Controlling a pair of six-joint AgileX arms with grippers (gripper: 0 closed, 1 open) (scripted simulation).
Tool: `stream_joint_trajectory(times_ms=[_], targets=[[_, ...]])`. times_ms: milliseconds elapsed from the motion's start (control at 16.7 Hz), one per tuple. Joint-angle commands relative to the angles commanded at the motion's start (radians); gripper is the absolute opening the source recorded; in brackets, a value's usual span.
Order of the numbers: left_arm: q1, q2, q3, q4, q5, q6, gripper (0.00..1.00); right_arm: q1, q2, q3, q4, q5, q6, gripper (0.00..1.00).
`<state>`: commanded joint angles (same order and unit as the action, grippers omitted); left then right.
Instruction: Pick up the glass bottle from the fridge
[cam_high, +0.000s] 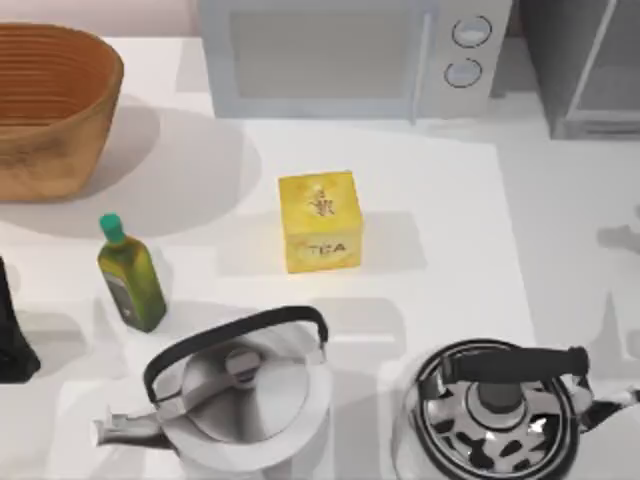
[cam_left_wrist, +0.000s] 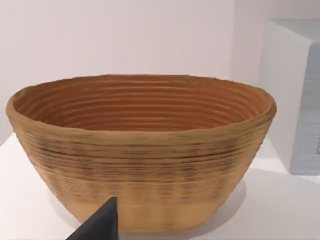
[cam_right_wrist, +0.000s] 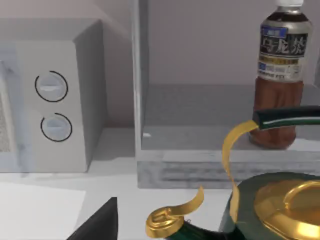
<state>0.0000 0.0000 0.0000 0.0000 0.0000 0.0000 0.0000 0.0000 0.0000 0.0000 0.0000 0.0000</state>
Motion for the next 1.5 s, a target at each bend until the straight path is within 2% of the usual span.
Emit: stream_joint_trajectory(times_ms=[240,420,660,1140,1500], targets=[[0.0,0.0,0.0,0.0,0.0,0.0,1.0,-0.012,0.031,0.005,0.031,-0.012,0.0,1.0],[0.0,0.0,0.0,0.0,0.0,0.0,1.0,-0.058,0.155,0.024,0.158,-0.056,-0.001,1.0],[0.0,0.0,0.0,0.0,0.0,0.0,1.0,-0.153,0.467,0.059,0.453,-0.145,-0.001,1.0],[0.0,0.0,0.0,0.0,0.0,0.0,1.0,-0.374,1.269,0.112,1.117,-0.358,0.011,1.0],[0.0,0.0,0.0,0.0,0.0,0.0,1.0,-0.498,1.679,0.158,1.5,-0.479,0.017,1.0]])
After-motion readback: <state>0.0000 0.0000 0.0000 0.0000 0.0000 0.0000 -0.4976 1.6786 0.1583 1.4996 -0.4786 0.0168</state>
